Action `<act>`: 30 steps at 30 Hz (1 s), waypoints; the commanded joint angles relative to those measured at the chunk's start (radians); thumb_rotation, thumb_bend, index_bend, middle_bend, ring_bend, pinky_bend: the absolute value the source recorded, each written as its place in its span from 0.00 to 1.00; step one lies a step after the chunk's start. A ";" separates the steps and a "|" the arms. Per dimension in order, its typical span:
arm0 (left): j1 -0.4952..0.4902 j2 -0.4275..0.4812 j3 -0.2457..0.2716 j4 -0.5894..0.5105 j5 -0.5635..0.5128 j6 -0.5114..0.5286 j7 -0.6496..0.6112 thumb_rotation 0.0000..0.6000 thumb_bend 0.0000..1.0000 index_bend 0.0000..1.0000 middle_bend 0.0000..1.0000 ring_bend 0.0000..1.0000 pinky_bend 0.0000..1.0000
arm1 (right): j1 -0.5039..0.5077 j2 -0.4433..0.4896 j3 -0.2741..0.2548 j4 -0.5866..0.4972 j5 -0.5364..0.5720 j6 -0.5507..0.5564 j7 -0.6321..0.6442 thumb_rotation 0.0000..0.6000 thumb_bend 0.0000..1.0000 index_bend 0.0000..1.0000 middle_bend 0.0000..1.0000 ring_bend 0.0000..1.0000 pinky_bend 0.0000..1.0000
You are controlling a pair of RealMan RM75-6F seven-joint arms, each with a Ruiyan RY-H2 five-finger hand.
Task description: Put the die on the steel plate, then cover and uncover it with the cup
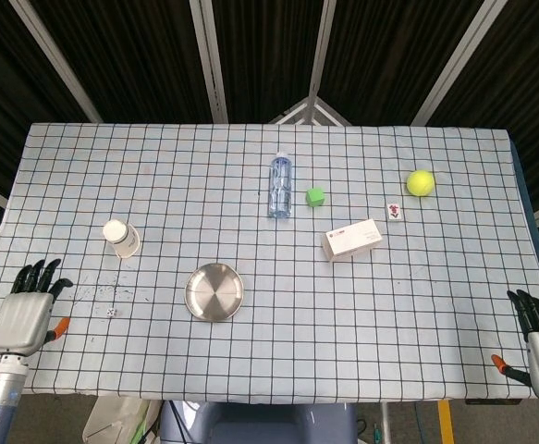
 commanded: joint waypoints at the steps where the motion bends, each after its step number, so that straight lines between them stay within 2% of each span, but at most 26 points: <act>1: -0.066 -0.013 -0.026 -0.031 -0.100 -0.091 0.120 1.00 0.39 0.30 0.03 0.00 0.06 | 0.002 -0.001 -0.001 -0.002 0.003 -0.006 -0.003 1.00 0.04 0.11 0.12 0.13 0.09; 6: -0.117 -0.023 -0.050 -0.054 -0.211 -0.140 0.221 1.00 0.37 0.30 0.03 0.00 0.06 | 0.004 -0.003 -0.001 -0.001 0.007 -0.012 -0.005 1.00 0.04 0.11 0.12 0.13 0.09; 12: -0.157 -0.061 -0.063 -0.023 -0.301 -0.168 0.275 1.00 0.36 0.31 0.04 0.00 0.06 | 0.006 -0.005 -0.002 0.001 0.011 -0.017 -0.006 1.00 0.04 0.11 0.12 0.13 0.09; 21: -0.181 -0.118 -0.054 0.043 -0.310 -0.199 0.244 1.00 0.36 0.40 0.09 0.00 0.06 | 0.012 -0.013 -0.004 0.008 0.020 -0.036 -0.014 1.00 0.04 0.11 0.12 0.13 0.09; 30: -0.193 -0.163 -0.029 0.095 -0.303 -0.206 0.233 1.00 0.36 0.41 0.09 0.00 0.06 | 0.010 -0.013 -0.003 0.009 0.022 -0.033 -0.013 1.00 0.04 0.11 0.12 0.13 0.09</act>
